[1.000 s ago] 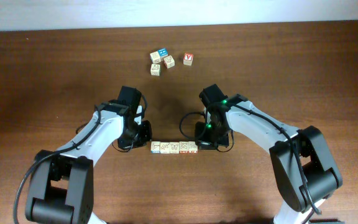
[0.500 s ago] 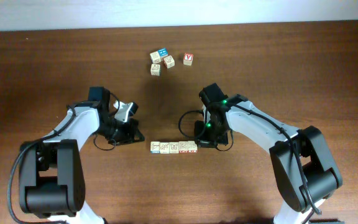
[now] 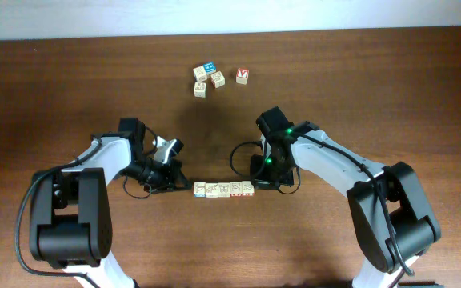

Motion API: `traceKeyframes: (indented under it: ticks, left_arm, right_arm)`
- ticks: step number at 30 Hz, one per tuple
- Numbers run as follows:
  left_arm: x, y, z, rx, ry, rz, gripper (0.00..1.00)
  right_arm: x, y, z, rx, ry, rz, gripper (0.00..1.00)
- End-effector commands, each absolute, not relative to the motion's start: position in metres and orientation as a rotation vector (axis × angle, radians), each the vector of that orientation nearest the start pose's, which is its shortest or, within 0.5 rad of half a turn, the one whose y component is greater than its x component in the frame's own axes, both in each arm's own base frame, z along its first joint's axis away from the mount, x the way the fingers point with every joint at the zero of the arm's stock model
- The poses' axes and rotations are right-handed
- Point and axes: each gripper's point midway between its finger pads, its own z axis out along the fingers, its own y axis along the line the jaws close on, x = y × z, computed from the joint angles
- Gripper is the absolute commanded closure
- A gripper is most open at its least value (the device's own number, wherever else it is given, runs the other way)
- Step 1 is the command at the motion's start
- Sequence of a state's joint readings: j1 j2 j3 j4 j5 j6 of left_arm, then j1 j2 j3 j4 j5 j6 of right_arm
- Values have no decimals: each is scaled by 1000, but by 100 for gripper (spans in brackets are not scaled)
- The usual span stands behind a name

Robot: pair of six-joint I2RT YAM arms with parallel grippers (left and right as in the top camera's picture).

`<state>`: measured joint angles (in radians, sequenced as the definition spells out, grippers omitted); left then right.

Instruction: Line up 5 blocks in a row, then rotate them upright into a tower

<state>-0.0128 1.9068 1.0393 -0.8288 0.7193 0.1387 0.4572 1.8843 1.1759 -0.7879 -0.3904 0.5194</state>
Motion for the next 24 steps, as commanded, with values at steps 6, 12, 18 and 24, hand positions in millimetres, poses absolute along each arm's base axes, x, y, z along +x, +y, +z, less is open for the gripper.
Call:
traceKeyframes:
  ticks: [6, 12, 18, 24]
  left_arm:
    - [284, -119, 9, 192, 2977, -1164, 100]
    - [284, -120, 10, 216, 2965, -1173, 100]
    - [278, -120, 7, 207, 2981, -1181, 100]
    - [279, -124, 11, 202, 2956, -1229, 100]
  right_arm:
    - [276, 208, 14, 70, 3211, 593, 96]
    - [276, 208, 14, 70, 3211, 593, 96]
    - [276, 208, 14, 70, 3211, 593, 96]
    - [276, 208, 14, 70, 3211, 593, 96]
